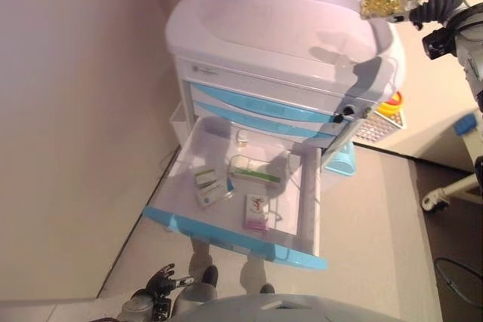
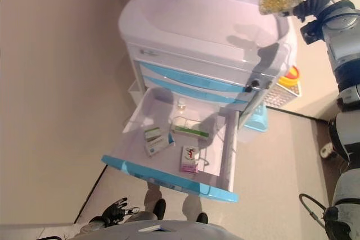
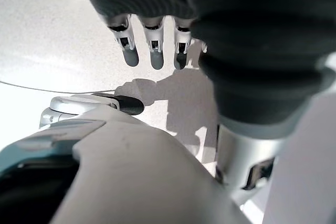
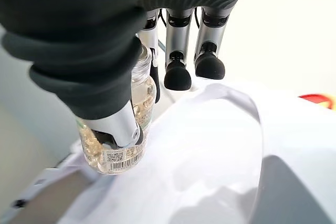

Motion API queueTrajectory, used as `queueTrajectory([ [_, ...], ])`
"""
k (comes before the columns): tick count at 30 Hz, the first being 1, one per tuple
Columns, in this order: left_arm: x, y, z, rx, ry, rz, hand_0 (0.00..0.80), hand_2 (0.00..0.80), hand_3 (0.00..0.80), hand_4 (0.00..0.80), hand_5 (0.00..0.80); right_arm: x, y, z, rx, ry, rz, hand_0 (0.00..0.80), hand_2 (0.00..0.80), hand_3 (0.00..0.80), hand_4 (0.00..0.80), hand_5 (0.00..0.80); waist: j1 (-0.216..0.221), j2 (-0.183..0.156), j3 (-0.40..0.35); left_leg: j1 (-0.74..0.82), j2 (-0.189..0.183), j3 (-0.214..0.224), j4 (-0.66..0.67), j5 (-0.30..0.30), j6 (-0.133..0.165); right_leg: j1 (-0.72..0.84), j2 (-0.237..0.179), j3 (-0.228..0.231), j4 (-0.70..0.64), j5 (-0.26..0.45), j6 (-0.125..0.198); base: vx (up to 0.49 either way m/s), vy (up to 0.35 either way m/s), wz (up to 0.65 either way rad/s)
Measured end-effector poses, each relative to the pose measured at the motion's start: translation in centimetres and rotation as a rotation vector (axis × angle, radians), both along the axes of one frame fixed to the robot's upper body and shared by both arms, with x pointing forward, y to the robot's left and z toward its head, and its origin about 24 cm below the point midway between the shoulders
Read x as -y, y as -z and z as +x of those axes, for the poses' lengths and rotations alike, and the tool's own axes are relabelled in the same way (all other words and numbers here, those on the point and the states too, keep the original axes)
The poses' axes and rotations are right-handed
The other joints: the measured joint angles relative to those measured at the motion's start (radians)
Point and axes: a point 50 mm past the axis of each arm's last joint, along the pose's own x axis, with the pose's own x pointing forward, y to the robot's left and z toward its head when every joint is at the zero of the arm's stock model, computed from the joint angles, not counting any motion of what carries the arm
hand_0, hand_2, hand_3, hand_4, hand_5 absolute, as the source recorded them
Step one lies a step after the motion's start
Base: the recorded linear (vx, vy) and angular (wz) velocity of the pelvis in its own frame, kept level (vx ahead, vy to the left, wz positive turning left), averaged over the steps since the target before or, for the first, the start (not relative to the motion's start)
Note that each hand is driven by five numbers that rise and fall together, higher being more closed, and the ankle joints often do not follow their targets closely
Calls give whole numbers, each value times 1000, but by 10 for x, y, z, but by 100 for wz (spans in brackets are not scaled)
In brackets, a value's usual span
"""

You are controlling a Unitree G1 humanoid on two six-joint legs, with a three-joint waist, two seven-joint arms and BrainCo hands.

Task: Open the drawer and pick up the medicine

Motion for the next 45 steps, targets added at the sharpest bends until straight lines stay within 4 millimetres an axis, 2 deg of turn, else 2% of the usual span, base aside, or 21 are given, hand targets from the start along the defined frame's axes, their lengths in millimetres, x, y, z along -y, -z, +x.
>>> queueTrajectory([
  [7, -9, -3, 4, 7, 2, 20, 0, 0, 0, 0, 0, 24, -8, -8, -148, 197, -130, 800, 800, 800, 800, 800, 65, -14, 6, -14, -15, -45, 0, 8, -2, 8, -5, -9, 0, -8, 11, 50, 18, 21],
  [11, -21, -6, 3, 7, 4, 54, 0, 0, 0, 0, 0, 33, -3, -12, -233, 261, -150, 800, 800, 800, 800, 800, 89, -41, 21, -37, -15, -50, 0, 17, -6, -5, -5, -23, 0, -8, 12, 3, -8, 15],
  [14, -29, -7, -4, -11, -12, 75, 0, 0, 0, 0, 0, 36, -1, -15, -276, 283, -170, 800, 800, 800, 800, 800, 102, -58, 31, -52, -15, -51, 0, 21, -8, -16, -5, -23, 0, -9, 12, 0, -17, 9],
  [18, -37, -8, -13, -23, -26, 89, 0, 0, 0, 0, 0, 37, 3, -15, -381, 282, -257, 800, 800, 800, 800, 800, 114, -77, 53, -64, -16, -63, 0, 23, -8, -22, -4, -24, 0, -9, 12, -10, -37, 8],
  [23, -39, -10, -10, 6, -27, 92, 0, 0, 0, 0, 0, 34, 0, -16, -468, 264, -326, 800, 800, 800, 800, 800, 121, -93, 80, -98, -15, -74, 1, 33, -11, -50, -1, -24, 0, -9, 10, -5, -18, 9],
  [27, -38, -12, -4, 46, -24, 89, 0, 0, 0, 0, 0, 33, -4, -16, -478, 260, -353, 800, 800, 800, 800, 800, 128, -95, 84, -105, -18, -79, 1, 38, -4, -54, -2, -24, 0, -9, 9, -17, -13, 6],
  [33, -38, -18, 12, 104, 13, 93, 0, 0, 0, 0, 0, 28, -25, -18, -446, 276, -397, 800, 800, 800, 800, 800, 131, -97, 137, -108, -14, -83, 1, 38, -13, -55, 0, -25, 0, -10, 11, -12, -6, 0],
  [36, -40, -19, 14, 109, 14, 98, 0, 0, 0, 0, 0, 28, -26, -18, -449, 275, -400, 800, 800, 800, 800, 800, 138, -99, 138, -108, -17, -83, 1, 37, -13, -56, -1, -25, 0, -10, 10, 0, 0, 0],
  [37, -41, -20, 14, 109, 13, 101, 0, 0, 0, 0, 0, 28, -26, -18, -448, 275, -400, 499, 499, 499, 499, 499, 139, -101, 139, -108, -17, -83, 1, 37, -13, -56, -1, -25, 0, -9, 10, 0, 0, 0],
  [38, -43, -20, 14, 109, 9, 103, 0, 0, 0, 0, 0, 27, -26, -18, -448, 273, -401, 0, 0, 0, 0, 0, 139, -103, 140, -108, -17, -83, 1, 37, -13, -56, -1, -25, 0, -9, 9, 0, 0, 0],
  [45, -44, -21, 14, 110, 9, 105, 0, 0, 0, 0, 0, 27, -27, -17, -443, 267, -404, 0, 0, 0, 0, 0, 139, -103, 140, -108, -16, -82, 1, 38, -13, -56, -1, -25, 0, -9, 9, 0, 0, 0],
])
